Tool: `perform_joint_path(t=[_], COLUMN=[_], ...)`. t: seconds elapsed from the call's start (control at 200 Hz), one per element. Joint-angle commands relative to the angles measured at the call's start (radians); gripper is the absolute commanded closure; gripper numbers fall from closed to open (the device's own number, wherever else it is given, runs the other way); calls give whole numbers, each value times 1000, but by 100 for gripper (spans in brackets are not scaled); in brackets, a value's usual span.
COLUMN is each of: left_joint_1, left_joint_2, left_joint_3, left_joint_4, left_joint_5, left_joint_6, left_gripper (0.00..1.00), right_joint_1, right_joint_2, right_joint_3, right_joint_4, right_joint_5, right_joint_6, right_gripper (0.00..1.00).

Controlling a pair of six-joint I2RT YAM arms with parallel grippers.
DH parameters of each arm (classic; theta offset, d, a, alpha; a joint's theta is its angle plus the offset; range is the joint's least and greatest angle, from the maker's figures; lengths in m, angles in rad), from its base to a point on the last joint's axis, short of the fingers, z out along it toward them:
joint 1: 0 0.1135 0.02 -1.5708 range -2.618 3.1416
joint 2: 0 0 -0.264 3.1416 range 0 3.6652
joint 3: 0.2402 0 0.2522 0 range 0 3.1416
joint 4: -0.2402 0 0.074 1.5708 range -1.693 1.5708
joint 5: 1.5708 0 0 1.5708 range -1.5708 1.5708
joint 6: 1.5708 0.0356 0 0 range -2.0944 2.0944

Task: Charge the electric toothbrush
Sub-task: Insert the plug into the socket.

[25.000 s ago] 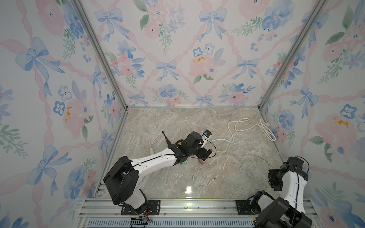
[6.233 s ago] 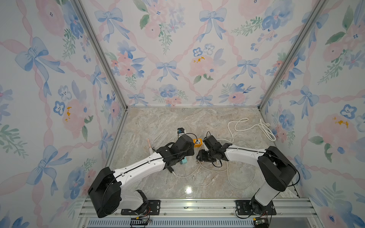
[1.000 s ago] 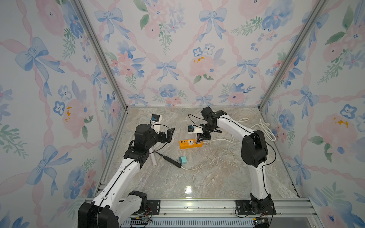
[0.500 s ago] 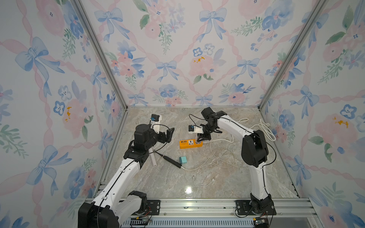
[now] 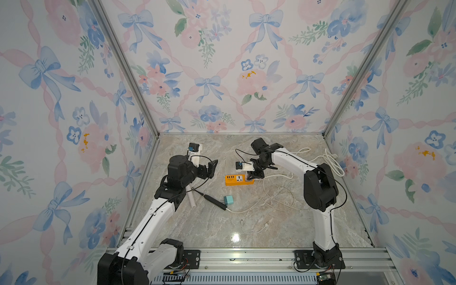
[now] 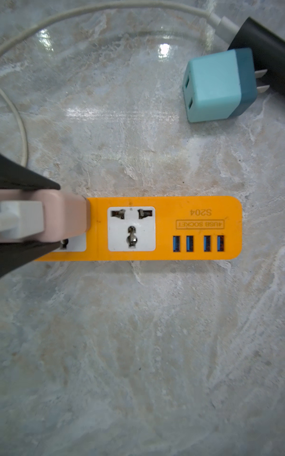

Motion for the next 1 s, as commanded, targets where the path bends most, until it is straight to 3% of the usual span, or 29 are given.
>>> perform_joint_path(t=[0.0, 0.15, 0.255, 0.36, 0.59, 0.63, 0.67, 0.695, 0.99], left_joint_1=[7, 7, 7, 7, 7, 7, 7, 7, 7], left_joint_2=[-18, -16, -17, -15, -21, -20, -21, -19, -4], left_joint_3=[-17, -17, -18, -20, -21, -21, -20, -21, -20], left_joint_4=[8, 7, 7, 8, 8, 8, 7, 7, 7], left_joint_5=[12, 15, 13, 12, 8, 8, 9, 9, -8], left_joint_6=[16, 14, 14, 13, 15, 15, 15, 16, 15], left_gripper=[2, 2, 2, 2, 2, 2, 2, 2, 2], right_joint_1=[15, 0, -7, -7, -4, -4, -3, -3, 17], right_joint_2=[23, 60, 61, 18, -69, -89, -111, -125, -389], right_joint_3=[-153, -157, -130, -127, -154, -173, -194, -206, -379], right_joint_4=[120, 73, 63, 95, 132, 142, 148, 148, 252], right_joint_5=[112, 99, 84, 73, 67, 67, 67, 65, 3], right_joint_6=[16, 47, 82, 105, 141, 149, 157, 162, 313], right_gripper=[91, 90, 82, 62, 42, 33, 18, 15, 15])
